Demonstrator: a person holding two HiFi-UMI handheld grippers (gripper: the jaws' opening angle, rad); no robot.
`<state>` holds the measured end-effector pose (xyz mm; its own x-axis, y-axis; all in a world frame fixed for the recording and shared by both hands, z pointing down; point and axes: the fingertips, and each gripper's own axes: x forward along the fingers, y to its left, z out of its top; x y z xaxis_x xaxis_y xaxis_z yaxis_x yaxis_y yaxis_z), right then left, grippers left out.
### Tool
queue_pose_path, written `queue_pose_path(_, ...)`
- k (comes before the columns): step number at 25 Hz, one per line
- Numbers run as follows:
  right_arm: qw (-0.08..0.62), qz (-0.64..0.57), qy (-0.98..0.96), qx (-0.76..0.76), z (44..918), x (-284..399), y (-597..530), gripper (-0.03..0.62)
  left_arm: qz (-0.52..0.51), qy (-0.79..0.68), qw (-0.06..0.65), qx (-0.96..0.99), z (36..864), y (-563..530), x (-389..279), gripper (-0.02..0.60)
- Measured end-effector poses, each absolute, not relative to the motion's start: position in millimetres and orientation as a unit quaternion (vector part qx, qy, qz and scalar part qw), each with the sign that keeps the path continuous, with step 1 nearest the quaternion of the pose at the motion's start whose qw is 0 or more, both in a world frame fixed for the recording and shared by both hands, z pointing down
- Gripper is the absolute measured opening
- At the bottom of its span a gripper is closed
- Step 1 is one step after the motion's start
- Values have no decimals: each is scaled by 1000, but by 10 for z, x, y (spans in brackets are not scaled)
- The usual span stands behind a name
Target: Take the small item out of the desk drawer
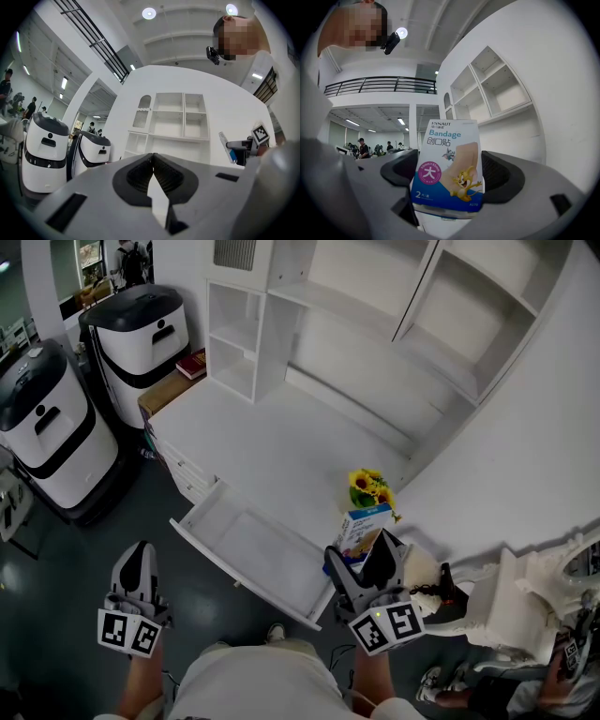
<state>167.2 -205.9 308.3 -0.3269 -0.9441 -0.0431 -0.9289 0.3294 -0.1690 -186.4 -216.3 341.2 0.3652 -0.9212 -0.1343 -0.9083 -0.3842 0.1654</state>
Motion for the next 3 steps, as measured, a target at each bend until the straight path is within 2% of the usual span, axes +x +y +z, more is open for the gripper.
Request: queue_pose_path(3, 66, -58, 813, -575, 3075, 1646, -2067, 439, -103, -554, 32, 826, 3401, -2164, -1871, 15)
